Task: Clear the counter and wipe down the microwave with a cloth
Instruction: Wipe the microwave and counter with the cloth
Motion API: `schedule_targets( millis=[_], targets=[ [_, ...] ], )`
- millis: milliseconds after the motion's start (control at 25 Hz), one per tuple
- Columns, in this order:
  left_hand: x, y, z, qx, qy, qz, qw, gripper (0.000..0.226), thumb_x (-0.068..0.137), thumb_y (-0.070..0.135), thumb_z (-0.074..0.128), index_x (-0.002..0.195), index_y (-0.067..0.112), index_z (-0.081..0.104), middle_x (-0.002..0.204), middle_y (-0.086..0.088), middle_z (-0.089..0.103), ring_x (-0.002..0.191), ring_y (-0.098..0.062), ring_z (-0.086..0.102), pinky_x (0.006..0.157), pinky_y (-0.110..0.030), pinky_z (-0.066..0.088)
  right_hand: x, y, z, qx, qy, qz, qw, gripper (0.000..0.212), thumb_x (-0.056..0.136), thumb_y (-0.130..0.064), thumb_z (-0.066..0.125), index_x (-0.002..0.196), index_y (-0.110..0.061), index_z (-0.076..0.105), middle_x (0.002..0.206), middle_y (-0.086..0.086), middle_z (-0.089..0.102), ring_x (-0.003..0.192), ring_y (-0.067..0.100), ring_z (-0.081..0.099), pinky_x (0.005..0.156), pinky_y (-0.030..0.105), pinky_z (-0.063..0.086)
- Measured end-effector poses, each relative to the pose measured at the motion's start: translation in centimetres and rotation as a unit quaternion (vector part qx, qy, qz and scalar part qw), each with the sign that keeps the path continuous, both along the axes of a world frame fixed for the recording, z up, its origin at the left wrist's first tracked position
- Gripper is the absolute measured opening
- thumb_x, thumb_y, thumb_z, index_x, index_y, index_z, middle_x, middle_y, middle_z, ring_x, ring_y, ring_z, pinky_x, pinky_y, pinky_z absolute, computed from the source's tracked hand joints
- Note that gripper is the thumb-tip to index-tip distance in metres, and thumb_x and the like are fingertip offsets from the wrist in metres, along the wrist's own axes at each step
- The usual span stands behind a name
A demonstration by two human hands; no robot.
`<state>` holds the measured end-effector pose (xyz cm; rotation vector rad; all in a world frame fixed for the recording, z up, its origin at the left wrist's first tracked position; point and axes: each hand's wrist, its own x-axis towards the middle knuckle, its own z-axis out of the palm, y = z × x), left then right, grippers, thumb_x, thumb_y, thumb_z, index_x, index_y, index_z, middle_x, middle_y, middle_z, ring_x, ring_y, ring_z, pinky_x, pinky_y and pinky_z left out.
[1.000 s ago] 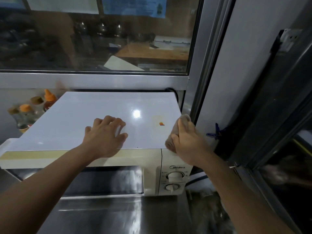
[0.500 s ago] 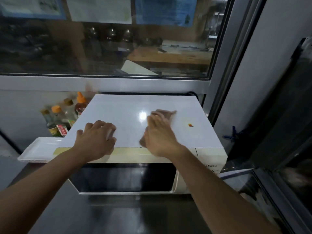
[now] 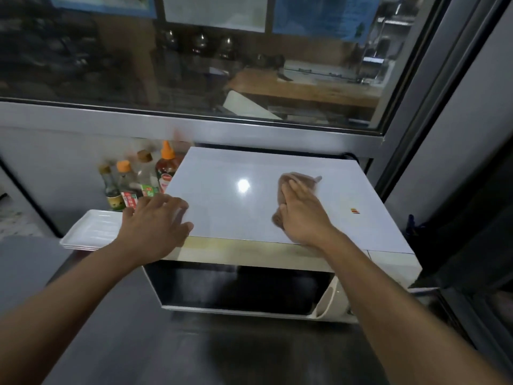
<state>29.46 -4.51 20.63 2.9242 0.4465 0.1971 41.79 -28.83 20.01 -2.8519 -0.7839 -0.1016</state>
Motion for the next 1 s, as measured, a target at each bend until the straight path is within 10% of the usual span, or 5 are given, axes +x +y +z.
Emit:
schedule_targets(
  millis=[280,520,800,1000],
  targets=[
    [-0.6,1.8,-0.1,-0.047,0.006,-0.044,0.998,0.045,0.091,0.043,0.049,0.134,0.035,0.044,0.147,0.004,0.033,0.135,-0.028,0.029,0.109,-0.052,0.027,-3.7,6.0,-0.5,0.035,0.010,0.192,0.981,0.052,0.098,-0.023,0.034,0.146,-0.007,0.025,0.157,0.007,0.016,0.146,0.019,0.010,0.119,0.036,0.012],
    [-2.3,4.3,-1.1,-0.135,-0.049,-0.043,0.989,0.046,0.089,0.035,0.056,0.133,0.025,0.049,0.141,0.001,0.045,0.129,-0.023,0.039,0.106,-0.045,0.034,1.4,3.7,-0.5,0.032,0.004,0.001,0.999,0.041,0.098,-0.020,0.029,0.138,-0.008,0.032,0.154,0.011,0.020,0.143,0.022,0.013,0.117,0.035,0.010],
    [-2.7,4.8,-1.1,-0.202,-0.064,-0.049,0.976,0.046,0.088,0.031,0.062,0.130,0.025,0.047,0.133,0.001,0.052,0.112,-0.016,0.050,0.090,-0.025,0.037,-5.2,11.3,-1.3,0.069,0.024,0.204,0.976,0.052,0.099,-0.027,0.037,0.149,-0.022,0.020,0.159,-0.007,0.011,0.146,0.010,0.005,0.117,0.029,0.006],
    [-3.0,5.4,-1.4,-0.271,-0.059,-0.036,0.960,0.042,0.086,0.030,0.063,0.124,0.024,0.047,0.111,0.009,0.052,0.093,-0.008,0.050,0.075,-0.015,0.039,0.7,11.3,-0.2,0.065,0.062,0.166,0.982,0.049,0.101,-0.025,0.035,0.148,-0.024,0.022,0.159,-0.007,0.010,0.145,0.009,0.006,0.111,0.021,0.004]
  ],
)
